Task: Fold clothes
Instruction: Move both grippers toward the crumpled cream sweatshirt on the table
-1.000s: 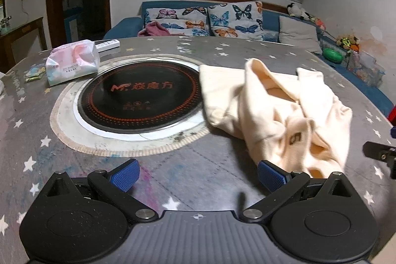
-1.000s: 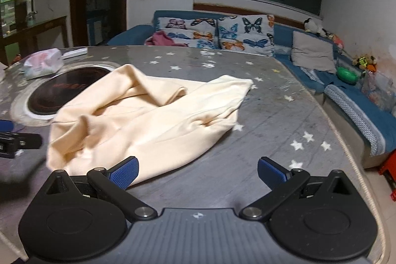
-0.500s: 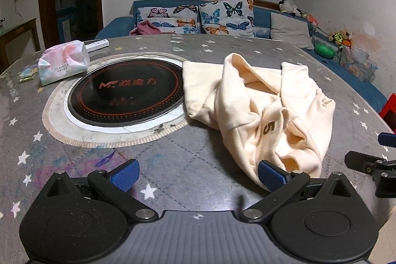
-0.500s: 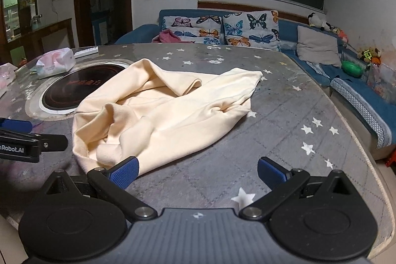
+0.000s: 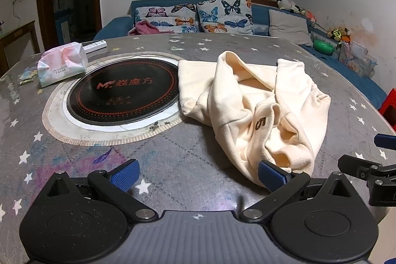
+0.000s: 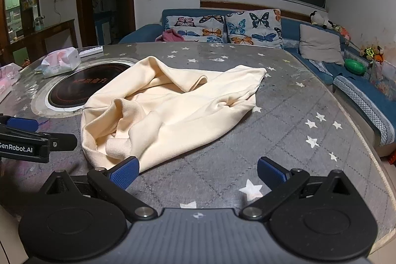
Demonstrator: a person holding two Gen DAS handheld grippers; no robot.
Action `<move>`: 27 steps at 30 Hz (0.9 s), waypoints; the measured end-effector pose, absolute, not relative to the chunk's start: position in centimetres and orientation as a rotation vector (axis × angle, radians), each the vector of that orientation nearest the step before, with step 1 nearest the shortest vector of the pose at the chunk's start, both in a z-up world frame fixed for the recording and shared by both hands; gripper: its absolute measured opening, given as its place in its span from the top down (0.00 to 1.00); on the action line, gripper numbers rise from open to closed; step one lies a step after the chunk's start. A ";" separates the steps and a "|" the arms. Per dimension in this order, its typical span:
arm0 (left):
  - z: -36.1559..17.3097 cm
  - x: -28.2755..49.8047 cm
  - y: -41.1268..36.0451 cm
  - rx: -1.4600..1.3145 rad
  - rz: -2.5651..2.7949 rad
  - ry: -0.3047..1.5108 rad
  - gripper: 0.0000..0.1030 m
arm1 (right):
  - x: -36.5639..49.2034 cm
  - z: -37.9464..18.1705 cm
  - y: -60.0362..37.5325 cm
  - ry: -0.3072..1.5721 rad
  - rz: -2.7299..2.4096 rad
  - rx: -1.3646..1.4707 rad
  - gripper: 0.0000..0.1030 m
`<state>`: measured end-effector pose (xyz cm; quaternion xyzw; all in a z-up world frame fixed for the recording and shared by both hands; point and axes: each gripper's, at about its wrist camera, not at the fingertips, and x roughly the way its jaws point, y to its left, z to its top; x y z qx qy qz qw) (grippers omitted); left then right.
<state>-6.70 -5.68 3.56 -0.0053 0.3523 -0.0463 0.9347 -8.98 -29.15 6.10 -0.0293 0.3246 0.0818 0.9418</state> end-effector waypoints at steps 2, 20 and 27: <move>3.6 -6.7 -5.8 -0.007 -0.096 0.723 0.00 | -9.0 6.1 -29.1 0.663 0.168 -0.060 0.00; 3.8 -6.1 -6.5 0.001 -0.102 0.750 0.00 | -8.3 6.1 -29.2 0.679 0.182 -0.043 0.01; 4.1 -5.4 -6.5 0.000 -0.107 0.755 0.00 | -7.7 6.5 -29.2 0.680 0.185 -0.040 0.01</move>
